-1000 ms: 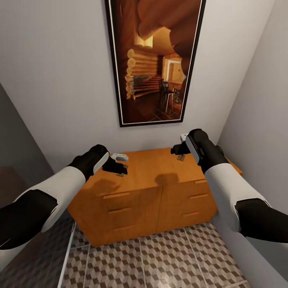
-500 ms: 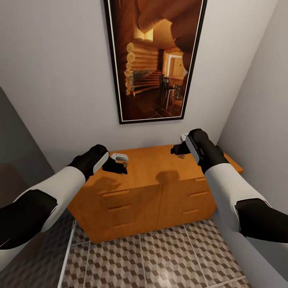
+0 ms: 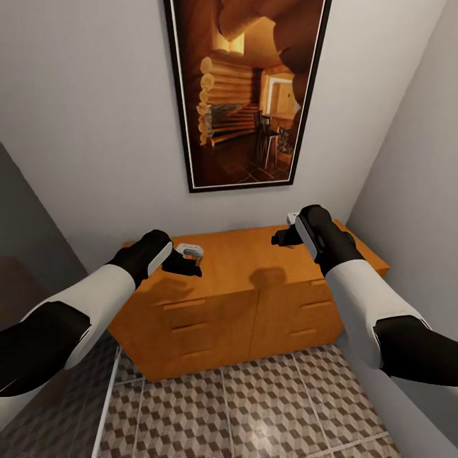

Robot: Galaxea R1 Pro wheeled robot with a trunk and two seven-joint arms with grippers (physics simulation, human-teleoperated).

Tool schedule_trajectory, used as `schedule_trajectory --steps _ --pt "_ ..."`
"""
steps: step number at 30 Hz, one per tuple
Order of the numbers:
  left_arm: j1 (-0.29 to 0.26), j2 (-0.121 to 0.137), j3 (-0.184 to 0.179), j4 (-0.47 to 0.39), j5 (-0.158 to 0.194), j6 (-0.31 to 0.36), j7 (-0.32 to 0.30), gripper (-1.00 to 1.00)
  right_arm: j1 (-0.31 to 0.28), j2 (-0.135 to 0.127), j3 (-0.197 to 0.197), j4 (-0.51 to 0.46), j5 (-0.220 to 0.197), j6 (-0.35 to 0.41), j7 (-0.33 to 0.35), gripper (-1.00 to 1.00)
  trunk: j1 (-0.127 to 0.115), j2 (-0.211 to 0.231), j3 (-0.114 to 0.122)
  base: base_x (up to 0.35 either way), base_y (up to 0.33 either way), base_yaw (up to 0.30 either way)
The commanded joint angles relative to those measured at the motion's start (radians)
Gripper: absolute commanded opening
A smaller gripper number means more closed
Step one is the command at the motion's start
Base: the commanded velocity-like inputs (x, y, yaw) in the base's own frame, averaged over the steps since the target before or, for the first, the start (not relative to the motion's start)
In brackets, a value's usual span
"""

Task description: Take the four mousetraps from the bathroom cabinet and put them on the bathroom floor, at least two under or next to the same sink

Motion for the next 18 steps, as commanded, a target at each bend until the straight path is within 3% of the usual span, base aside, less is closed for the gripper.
schedule_trajectory --steps 1,18 --pt "-0.001 0.001 -0.005 0.000 -0.002 0.002 -0.005 1.00 -0.001 0.000 0.002 -0.001 0.000 0.004 0.001 1.00 0.000 -0.002 -0.003 0.000 0.000 0.030" --pt "-0.001 -0.001 -0.005 0.000 -0.002 0.002 -0.004 1.00 -0.001 0.000 0.000 -0.001 -0.003 0.004 0.001 1.00 0.000 -0.002 -0.015 0.000 0.000 0.017"
